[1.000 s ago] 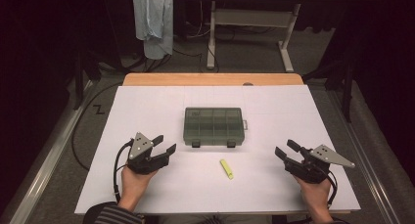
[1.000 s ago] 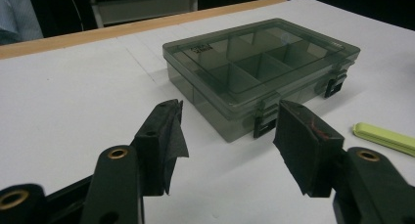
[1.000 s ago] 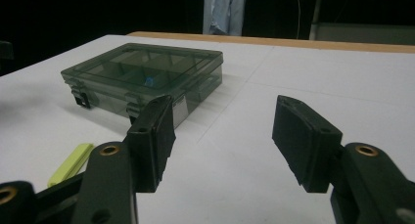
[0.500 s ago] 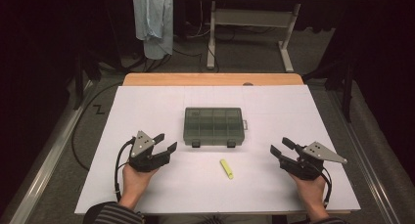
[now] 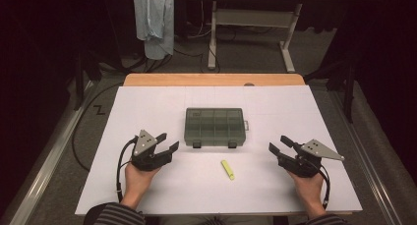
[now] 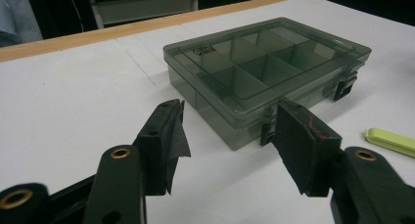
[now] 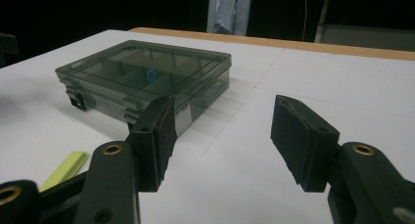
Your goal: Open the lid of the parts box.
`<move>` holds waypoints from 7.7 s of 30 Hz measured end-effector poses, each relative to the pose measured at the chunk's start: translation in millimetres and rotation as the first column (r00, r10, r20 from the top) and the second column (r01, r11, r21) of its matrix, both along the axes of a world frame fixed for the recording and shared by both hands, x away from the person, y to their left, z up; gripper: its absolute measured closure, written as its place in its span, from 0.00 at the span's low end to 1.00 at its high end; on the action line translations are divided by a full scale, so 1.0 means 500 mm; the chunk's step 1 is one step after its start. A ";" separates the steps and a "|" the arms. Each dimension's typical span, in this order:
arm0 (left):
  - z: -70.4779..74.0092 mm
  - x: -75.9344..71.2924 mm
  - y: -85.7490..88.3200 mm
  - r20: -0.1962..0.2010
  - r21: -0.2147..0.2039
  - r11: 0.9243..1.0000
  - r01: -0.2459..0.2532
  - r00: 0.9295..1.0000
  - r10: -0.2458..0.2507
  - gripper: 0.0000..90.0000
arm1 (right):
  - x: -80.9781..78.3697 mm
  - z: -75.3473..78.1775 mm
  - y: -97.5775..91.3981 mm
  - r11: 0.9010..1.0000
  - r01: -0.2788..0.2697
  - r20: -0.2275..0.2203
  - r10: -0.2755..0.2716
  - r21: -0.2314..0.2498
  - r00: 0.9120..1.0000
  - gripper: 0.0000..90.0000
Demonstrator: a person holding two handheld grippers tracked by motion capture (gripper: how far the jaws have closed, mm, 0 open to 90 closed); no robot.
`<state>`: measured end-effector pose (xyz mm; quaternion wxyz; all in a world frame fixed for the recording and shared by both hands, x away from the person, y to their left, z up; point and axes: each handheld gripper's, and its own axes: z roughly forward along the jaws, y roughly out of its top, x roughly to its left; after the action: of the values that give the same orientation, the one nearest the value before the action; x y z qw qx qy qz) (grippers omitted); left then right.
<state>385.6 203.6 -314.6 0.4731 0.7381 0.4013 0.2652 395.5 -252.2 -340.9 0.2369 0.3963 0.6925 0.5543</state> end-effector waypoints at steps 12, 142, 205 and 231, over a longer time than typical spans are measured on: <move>-0.002 0.014 -0.008 -0.008 0.009 1.000 0.006 1.000 -0.006 0.50 | 0.011 -0.003 0.012 1.000 -0.012 0.004 0.012 0.002 1.000 0.49; 0.043 0.121 -0.089 -0.373 0.316 0.938 0.142 0.928 -0.015 0.80 | 0.141 0.053 0.155 0.900 -0.313 -0.374 0.190 -0.302 0.908 1.00; 0.135 0.178 -0.106 -0.220 0.205 0.978 0.035 0.975 0.012 0.58 | 0.276 0.074 0.216 0.930 -0.161 -0.531 -0.042 -0.330 0.846 0.84; 0.127 0.250 -0.101 -0.225 0.205 0.979 -0.019 0.972 0.066 0.62 | 0.287 0.074 0.215 0.928 -0.190 -0.560 -0.023 -0.321 0.828 0.85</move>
<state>510.7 153.2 -251.0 0.3402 0.7992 0.4405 0.2270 539.2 -144.6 -304.0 0.0703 0.4577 0.8383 0.2879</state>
